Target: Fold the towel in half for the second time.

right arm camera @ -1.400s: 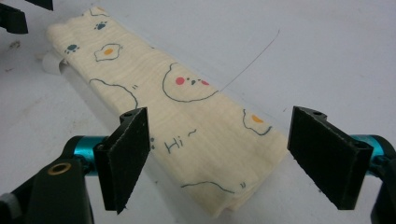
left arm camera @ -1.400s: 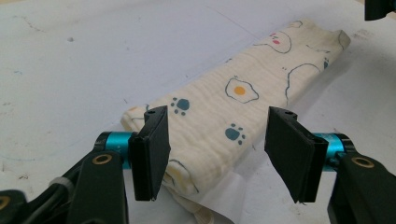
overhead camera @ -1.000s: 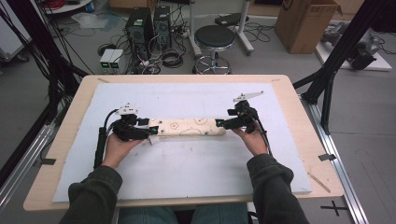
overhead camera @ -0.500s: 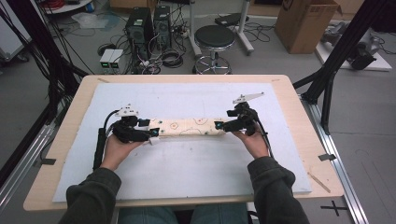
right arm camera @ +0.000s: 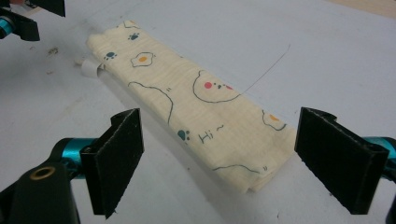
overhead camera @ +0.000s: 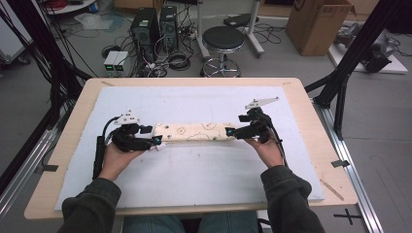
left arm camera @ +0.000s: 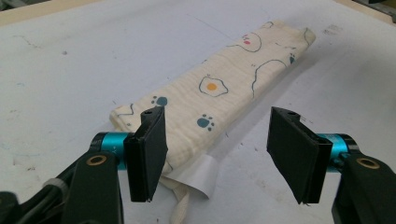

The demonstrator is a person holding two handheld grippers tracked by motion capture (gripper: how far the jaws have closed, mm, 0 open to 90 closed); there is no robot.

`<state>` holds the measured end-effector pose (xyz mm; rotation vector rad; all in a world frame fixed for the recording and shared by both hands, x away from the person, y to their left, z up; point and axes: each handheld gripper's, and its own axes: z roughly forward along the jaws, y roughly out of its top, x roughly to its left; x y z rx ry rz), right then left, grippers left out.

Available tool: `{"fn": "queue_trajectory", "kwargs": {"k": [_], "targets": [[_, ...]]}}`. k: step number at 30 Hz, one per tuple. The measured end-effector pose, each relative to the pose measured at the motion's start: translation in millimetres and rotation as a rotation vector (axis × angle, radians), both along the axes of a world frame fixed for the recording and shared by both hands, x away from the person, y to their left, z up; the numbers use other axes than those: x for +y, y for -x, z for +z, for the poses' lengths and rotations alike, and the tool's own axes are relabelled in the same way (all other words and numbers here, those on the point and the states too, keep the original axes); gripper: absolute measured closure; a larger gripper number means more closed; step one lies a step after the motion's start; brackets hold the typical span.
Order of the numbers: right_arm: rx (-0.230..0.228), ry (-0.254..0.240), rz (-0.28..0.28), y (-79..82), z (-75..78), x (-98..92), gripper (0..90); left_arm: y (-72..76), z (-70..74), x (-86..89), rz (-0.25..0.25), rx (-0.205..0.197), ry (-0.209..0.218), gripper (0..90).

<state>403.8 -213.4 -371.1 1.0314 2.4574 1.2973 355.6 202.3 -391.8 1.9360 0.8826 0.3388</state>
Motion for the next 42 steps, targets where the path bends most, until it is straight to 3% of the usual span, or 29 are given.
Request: {"fn": "queue_trajectory", "kwargs": {"k": [14, 16, 24, 42], "targets": [[-0.023, 0.016, -0.009, 13.9, 7.8, -7.1, 12.8, 14.4, 7.6, 2.6, -0.011, -0.018, -0.007, 36.8], [-0.038, 0.000, -0.018, 17.5, 6.0, -10.2, 12.9, 16.5, 8.7, 2.9, -0.006, -0.023, -0.007, 36.3], [-0.017, -0.025, -0.027, 25.4, -6.4, -20.9, 12.8, 23.7, 7.0, 7.1, 0.003, -0.022, -0.002, 34.6], [-0.042, -0.033, -0.017, 44.9, -10.5, -27.8, 12.3, 38.7, 1.2, 10.2, -0.003, -0.022, -0.008, 30.2]]}}
